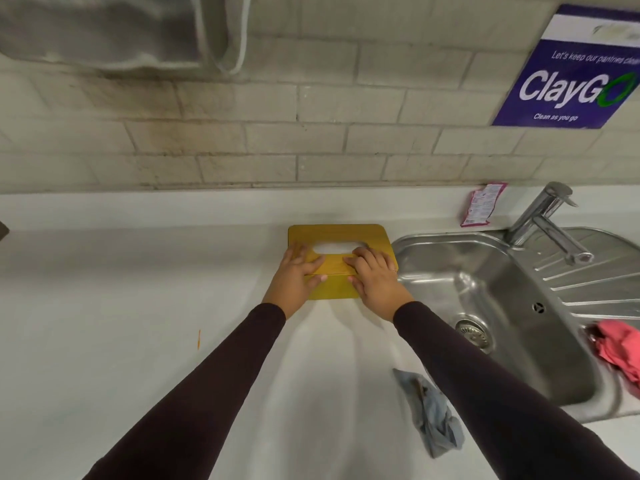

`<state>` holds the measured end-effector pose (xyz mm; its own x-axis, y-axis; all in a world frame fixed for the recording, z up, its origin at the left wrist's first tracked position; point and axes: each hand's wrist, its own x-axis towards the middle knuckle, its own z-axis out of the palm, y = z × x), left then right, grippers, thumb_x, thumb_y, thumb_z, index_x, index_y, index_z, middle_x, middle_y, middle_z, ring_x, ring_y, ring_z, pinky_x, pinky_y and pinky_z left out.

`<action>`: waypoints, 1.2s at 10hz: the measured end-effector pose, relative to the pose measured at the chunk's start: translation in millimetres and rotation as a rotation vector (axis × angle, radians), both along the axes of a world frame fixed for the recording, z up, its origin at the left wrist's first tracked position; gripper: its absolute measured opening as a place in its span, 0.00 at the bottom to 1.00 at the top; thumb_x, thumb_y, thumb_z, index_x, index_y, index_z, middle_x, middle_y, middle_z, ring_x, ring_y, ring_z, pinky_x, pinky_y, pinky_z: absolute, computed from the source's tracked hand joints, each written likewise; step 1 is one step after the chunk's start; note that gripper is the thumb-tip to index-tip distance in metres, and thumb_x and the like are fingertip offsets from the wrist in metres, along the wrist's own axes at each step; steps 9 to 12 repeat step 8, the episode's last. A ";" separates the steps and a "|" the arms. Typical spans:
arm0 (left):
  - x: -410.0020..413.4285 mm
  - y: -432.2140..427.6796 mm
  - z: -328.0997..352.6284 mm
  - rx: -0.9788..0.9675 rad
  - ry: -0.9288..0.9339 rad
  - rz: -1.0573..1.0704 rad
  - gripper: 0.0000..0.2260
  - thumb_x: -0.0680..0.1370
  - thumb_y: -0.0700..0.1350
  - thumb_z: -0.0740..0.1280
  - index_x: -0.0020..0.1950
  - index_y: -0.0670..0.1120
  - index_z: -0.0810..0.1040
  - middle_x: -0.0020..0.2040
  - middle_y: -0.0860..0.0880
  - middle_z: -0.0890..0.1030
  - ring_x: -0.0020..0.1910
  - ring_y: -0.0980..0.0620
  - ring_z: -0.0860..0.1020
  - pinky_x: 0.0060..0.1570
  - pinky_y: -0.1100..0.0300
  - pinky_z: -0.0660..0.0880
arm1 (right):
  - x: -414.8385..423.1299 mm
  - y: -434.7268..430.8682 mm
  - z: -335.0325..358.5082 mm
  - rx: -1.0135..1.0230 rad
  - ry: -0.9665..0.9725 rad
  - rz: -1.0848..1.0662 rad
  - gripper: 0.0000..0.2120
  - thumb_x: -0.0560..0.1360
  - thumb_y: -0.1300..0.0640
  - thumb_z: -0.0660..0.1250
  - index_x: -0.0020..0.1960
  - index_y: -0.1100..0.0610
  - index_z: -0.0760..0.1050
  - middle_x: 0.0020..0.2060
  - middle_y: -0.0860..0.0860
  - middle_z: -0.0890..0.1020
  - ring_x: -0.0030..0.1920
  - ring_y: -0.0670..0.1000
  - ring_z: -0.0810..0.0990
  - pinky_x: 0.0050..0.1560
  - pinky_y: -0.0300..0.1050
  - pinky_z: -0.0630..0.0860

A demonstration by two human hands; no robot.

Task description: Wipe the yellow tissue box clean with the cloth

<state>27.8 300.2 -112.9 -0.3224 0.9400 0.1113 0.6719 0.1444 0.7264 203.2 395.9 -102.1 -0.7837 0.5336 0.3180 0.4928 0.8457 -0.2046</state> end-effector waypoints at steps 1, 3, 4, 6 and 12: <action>-8.5 18.1 -0.4 -0.013 0.021 -0.002 0.19 0.77 0.48 0.65 0.67 0.50 0.71 0.76 0.43 0.59 0.76 0.48 0.46 0.72 0.54 0.51 | -7.2 15.1 -1.5 0.017 0.004 -0.004 0.14 0.75 0.61 0.66 0.60 0.62 0.74 0.58 0.61 0.76 0.61 0.64 0.71 0.62 0.61 0.62; -21.2 49.7 -2.5 -0.038 0.004 0.009 0.19 0.76 0.48 0.66 0.67 0.50 0.71 0.76 0.43 0.60 0.76 0.48 0.47 0.72 0.54 0.51 | -20.7 44.0 -5.2 0.025 -0.006 -0.028 0.16 0.74 0.60 0.67 0.61 0.61 0.74 0.59 0.61 0.76 0.62 0.64 0.71 0.63 0.61 0.61; -27.3 62.1 -3.7 -0.055 0.010 0.002 0.19 0.77 0.49 0.65 0.67 0.50 0.71 0.76 0.44 0.59 0.76 0.48 0.47 0.72 0.54 0.50 | -25.5 55.8 -7.5 0.016 -0.011 -0.049 0.16 0.74 0.60 0.68 0.61 0.61 0.74 0.59 0.61 0.75 0.63 0.64 0.71 0.63 0.61 0.61; -30.3 72.2 -3.7 -0.068 0.055 -0.001 0.19 0.78 0.51 0.63 0.69 0.51 0.69 0.76 0.45 0.57 0.76 0.48 0.45 0.73 0.54 0.48 | -31.6 71.3 -7.0 -0.005 -0.030 -0.054 0.16 0.76 0.58 0.65 0.63 0.60 0.72 0.62 0.59 0.73 0.67 0.61 0.66 0.66 0.57 0.55; -35.3 65.7 8.7 -0.196 0.266 -0.103 0.20 0.81 0.53 0.55 0.72 0.54 0.61 0.78 0.48 0.52 0.76 0.49 0.43 0.71 0.42 0.37 | -34.2 71.6 7.0 -0.045 -0.192 -0.051 0.22 0.75 0.53 0.66 0.66 0.59 0.68 0.65 0.57 0.70 0.68 0.60 0.64 0.68 0.55 0.53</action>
